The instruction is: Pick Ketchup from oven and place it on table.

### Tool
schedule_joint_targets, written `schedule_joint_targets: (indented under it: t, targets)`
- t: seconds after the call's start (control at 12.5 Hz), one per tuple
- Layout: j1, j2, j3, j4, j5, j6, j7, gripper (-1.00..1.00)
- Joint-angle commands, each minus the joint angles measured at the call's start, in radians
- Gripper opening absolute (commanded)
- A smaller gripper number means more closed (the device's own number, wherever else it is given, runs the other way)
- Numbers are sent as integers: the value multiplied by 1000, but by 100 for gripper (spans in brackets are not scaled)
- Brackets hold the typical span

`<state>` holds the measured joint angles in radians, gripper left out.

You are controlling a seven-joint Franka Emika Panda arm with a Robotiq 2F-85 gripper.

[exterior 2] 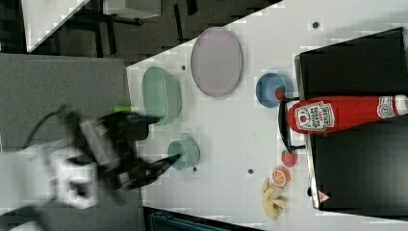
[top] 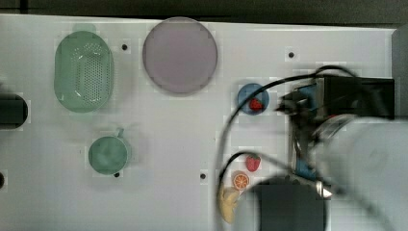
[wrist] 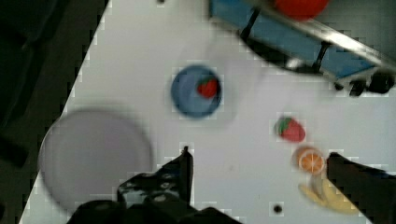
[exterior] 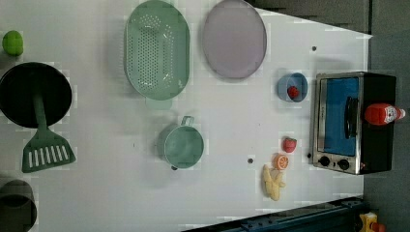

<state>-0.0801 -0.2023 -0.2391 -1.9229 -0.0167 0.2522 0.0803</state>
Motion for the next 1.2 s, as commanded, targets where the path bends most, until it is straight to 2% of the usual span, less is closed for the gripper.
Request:
schedule_joint_targets:
  t: [0.08,0.72,1.2]
  targets:
    - [-24,69,-133,-15,7,66,13,100]
    - [-37,371,-285,74,25,301,13,100]
    - [-63,504,-299,70,188,354,13,100]
